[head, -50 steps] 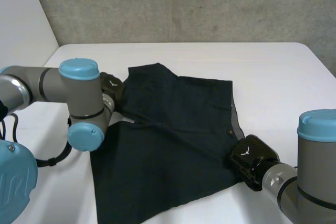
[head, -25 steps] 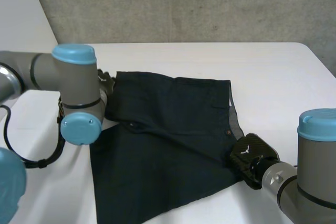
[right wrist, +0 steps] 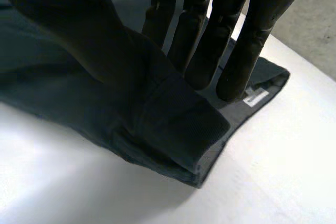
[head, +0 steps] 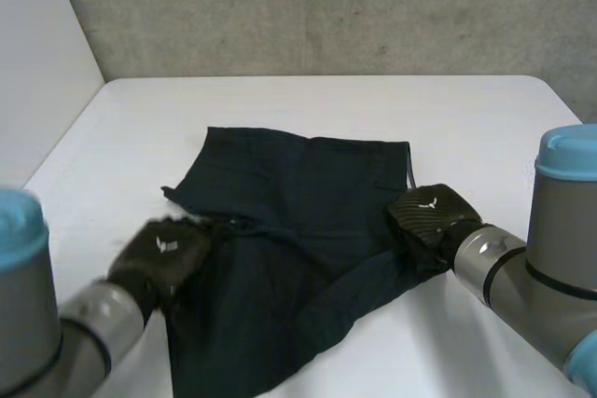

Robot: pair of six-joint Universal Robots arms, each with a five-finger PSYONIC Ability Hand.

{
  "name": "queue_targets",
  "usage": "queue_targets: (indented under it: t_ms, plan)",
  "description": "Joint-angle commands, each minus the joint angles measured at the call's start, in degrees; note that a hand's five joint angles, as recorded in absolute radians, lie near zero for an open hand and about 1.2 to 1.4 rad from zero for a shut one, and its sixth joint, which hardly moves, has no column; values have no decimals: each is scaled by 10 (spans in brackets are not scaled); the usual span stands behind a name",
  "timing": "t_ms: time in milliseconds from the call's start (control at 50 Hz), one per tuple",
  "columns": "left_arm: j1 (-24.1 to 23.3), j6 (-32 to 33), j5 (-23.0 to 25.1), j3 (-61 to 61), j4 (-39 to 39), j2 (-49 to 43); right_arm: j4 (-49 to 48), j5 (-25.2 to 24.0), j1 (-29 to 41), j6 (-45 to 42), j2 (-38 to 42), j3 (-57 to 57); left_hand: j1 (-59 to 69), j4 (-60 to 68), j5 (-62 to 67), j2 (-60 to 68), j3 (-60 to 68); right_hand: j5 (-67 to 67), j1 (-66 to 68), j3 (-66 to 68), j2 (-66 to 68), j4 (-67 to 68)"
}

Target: Fold the shorts.

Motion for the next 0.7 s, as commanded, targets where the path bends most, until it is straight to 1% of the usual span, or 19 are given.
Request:
queue_targets:
  t_ms: [20,60,140,220,280,480,620,700]
  plan:
    - [-44,-40,-19,-60,15,5,18,-12,-1,24,25,-21,45,45,36,36,42,134,244,114,131,117]
    - [-60,-57,-37,-70,16,4,17,-10,-4,25,27,-21,47,46,37,38,44,134,244,114,131,117]
    - [-80,-66,-63,-81,23,-2,15,-11,-11,45,32,-21,47,46,37,38,44,134,244,114,131,117]
    - [-107,-65,-73,-84,37,-11,9,-13,-29,84,33,-21,47,46,37,38,44,134,244,114,131,117]
    - [-122,-63,-74,-81,50,-25,1,-12,-39,98,39,-21,47,46,37,38,44,134,244,114,131,117]
    - [-124,-59,-102,-60,70,-79,-12,-8,-65,101,39,-9,55,55,46,46,52,134,244,114,131,117]
    - [-125,-54,-135,-29,104,-132,-12,-9,-66,101,37,-1,206,206,197,197,203,134,244,114,131,117]
    - [-124,-45,-141,-16,125,-166,-12,-8,-66,97,35,-1,430,429,420,421,427,134,244,114,131,117]
